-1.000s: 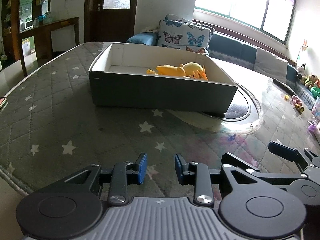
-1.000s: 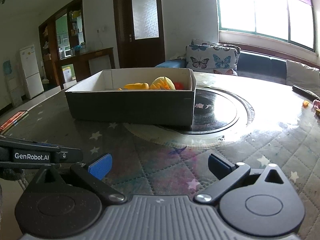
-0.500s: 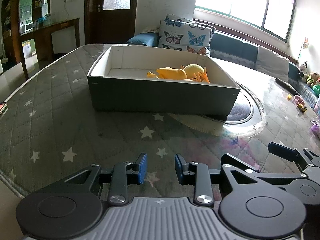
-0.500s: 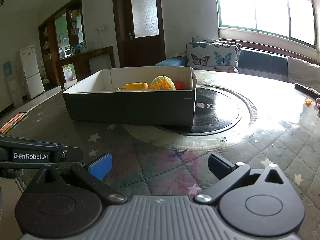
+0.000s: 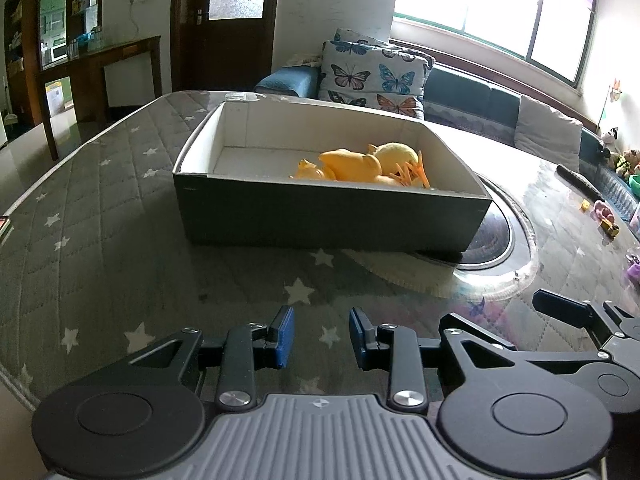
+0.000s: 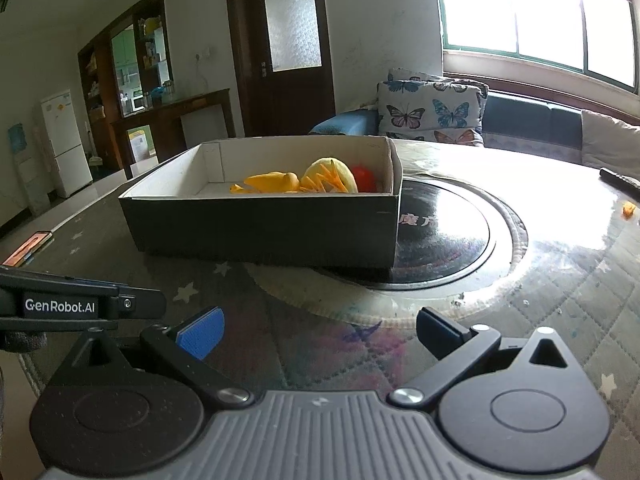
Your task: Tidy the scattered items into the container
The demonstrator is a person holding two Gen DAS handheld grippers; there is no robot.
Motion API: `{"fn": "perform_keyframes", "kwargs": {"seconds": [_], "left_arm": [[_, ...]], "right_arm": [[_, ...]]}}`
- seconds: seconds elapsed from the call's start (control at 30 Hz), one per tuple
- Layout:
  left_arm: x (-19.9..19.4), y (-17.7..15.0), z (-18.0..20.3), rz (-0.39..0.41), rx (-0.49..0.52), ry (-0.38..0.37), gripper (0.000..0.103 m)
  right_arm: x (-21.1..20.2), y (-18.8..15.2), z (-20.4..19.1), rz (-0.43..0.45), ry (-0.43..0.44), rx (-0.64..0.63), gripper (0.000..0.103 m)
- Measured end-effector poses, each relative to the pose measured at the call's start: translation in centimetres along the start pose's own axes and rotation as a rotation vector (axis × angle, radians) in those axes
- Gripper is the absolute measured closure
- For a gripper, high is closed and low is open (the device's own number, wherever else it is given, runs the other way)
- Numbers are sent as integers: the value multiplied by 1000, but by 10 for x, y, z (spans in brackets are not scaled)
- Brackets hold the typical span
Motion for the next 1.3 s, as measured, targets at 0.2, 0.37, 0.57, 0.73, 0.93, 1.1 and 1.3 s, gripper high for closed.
{"fn": "perform_keyframes", "kwargs": {"seconds": [0.2,0.37,0.57,0.73,0.93,1.1,1.3], "left_arm": [[7,10,-2,-6,9,2,70],[14,17,-5,-18,14,9,70],[22,25,-9,-27,25,25,70],[28,30,-13,-37,33,39,70],[34,36,-13,-48,44,45,70],[40,39,-16,-58,38,55,70],[46,44,-20,-65,25,60,70]], "right_arm": [[9,9,1,-11,0,-1,0],[17,16,1,-22,-1,-6,0],[29,24,0,-41,-6,-14,0],[38,27,0,-62,-8,-17,0],[49,32,-1,-87,-6,-27,0],[59,34,-1,-108,-8,-27,0],[72,35,2,-138,-8,-27,0]]}}
Point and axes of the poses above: each gripper's, at about its wrist camera, not at the fingertips, and x roughly the way its jaws point, z to its right, y to its top, the point moved 5 cm from there along x, roughly the way its jaws point, and after that the axes turned 6 degrees about -y, right-handed, at the moved point
